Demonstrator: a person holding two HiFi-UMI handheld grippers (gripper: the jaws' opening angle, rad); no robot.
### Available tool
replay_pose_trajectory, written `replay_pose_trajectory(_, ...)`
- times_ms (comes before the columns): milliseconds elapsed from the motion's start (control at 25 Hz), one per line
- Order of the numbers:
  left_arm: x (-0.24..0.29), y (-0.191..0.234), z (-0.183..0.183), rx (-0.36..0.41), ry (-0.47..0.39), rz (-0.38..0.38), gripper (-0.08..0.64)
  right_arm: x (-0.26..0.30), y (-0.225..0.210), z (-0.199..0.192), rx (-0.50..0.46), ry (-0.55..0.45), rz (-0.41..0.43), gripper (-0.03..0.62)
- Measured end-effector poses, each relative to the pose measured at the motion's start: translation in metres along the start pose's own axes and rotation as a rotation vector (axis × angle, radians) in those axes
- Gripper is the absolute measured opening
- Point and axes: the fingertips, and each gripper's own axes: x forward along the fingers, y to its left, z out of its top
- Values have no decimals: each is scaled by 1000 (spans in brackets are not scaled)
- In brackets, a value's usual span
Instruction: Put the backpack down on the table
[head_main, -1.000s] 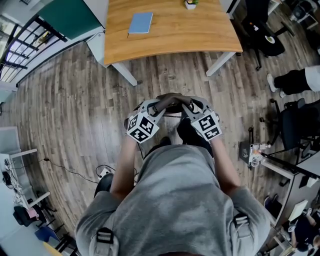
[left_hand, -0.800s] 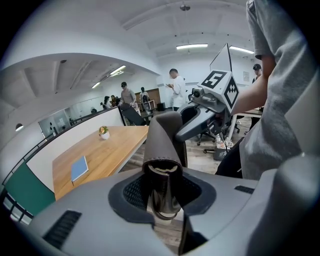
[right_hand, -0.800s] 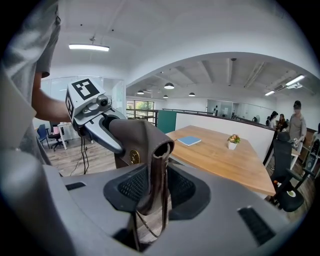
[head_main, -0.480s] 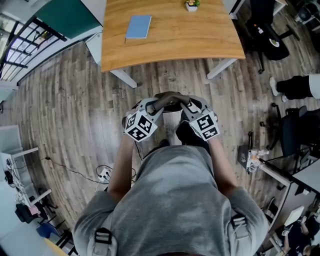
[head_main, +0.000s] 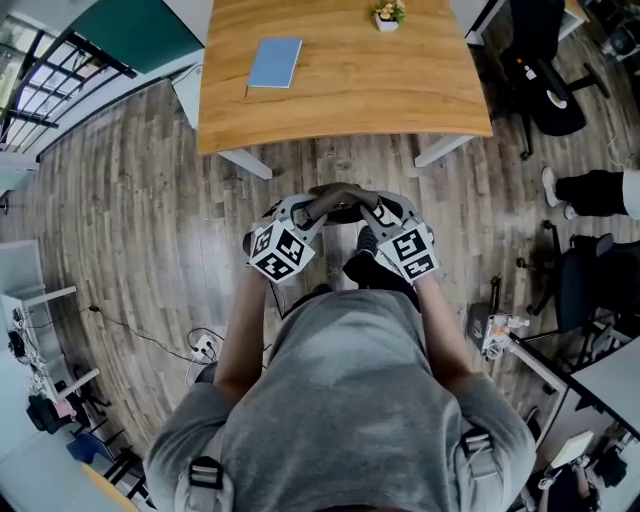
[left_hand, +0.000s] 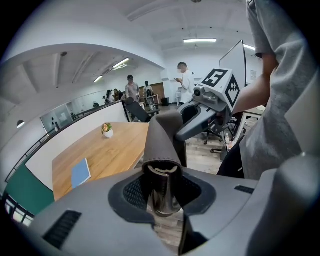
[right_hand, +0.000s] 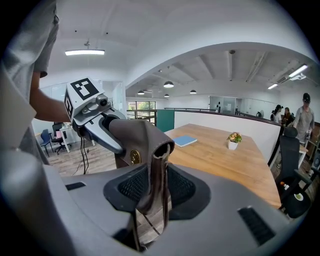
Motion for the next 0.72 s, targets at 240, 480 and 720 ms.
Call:
replay_pose_trajectory(240, 15, 17, 17, -9, 11, 37, 121, 8, -31, 1, -15, 2, 27, 118)
replay_pose_trajectory(480, 26, 35, 28, -50, 20, 86, 121, 19, -53, 16, -49, -15, 82, 118)
replay_pose_trajectory(720, 43, 51, 42, -72, 29, 114, 121, 27, -81, 20, -66, -17, 116, 118)
